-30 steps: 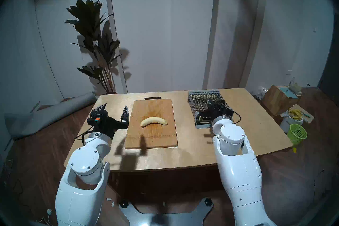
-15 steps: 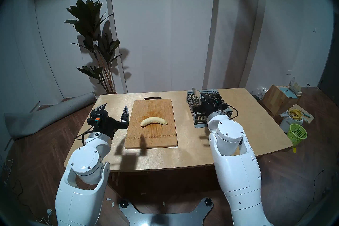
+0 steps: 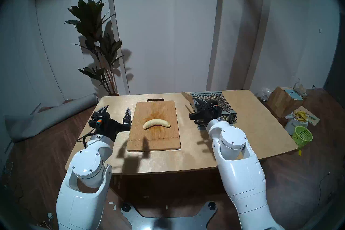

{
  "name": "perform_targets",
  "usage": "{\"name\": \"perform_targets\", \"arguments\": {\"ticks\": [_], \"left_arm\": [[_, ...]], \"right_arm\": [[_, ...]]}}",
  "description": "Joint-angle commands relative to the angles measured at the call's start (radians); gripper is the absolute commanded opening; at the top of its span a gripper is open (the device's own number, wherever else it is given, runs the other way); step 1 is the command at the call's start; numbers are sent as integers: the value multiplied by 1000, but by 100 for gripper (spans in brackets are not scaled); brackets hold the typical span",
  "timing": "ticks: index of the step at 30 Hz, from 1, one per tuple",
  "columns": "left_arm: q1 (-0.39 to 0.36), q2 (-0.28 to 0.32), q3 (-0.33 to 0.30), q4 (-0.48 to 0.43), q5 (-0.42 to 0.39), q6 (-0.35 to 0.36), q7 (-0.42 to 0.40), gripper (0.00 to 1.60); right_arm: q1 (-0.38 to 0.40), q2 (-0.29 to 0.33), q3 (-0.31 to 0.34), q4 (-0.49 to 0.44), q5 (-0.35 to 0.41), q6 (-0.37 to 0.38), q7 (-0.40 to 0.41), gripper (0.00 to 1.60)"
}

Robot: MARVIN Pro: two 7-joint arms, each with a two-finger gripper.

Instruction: Cut the banana into four pieces on the cutting board

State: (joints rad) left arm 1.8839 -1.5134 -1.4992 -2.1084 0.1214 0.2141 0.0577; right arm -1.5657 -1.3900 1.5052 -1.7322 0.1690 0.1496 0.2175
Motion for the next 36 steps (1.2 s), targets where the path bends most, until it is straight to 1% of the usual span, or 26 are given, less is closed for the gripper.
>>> {"name": "perform_targets", "arguments": {"ticks": [1,4,6,8,11,13,14,15,16,17,18,19,20,21,28,32,33,36], "left_arm": [[-6,0,0,-19,0,-4,1,160],[-6,0,0,-19,0,-4,1,160],[-5,0,0,-20,0,-4,1,160],[-5,0,0,-20,0,-4,1,160],[-5,0,0,-20,0,-4,1,160],[-5,0,0,-20,0,-4,1,160],[-5,0,0,-20,0,-4,1,160],[-5,0,0,-20,0,-4,1,160],[-6,0,0,-19,0,-4,1,160],[-6,0,0,-19,0,-4,1,160],[-6,0,0,-19,0,-4,1,160],[-6,0,0,-19,0,-4,1,160],[-6,0,0,-19,0,-4,1,160],[-6,0,0,-19,0,-4,1,160],[-6,0,0,-19,0,-4,1,160],[-5,0,0,-20,0,-4,1,160],[-5,0,0,-20,0,-4,1,160],[-5,0,0,-20,0,-4,1,160]], "right_arm": [[44,20,-12,-2,16,-93,69,0],[49,19,-11,7,38,-113,99,0],[53,24,-8,25,71,-130,141,0],[54,34,-7,56,92,-173,185,0],[50,39,-5,100,92,-221,241,0],[43,29,-3,127,78,-249,264,0],[37,14,5,141,91,-263,273,0],[33,17,-2,152,76,-285,285,0],[29,11,-4,159,60,-298,285,0],[27,5,-6,171,61,-304,295,0],[26,-3,-7,188,66,-330,302,0],[24,-8,-10,192,52,-336,303,0],[23,-13,-12,204,51,-359,308,0],[19,-24,-9,207,57,-365,308,0],[-5,-63,-4,221,90,-470,342,0],[-23,-76,-7,234,103,-527,365,0],[-27,-77,-12,239,113,-551,373,0],[-47,-78,-28,234,125,-581,393,0]]}}
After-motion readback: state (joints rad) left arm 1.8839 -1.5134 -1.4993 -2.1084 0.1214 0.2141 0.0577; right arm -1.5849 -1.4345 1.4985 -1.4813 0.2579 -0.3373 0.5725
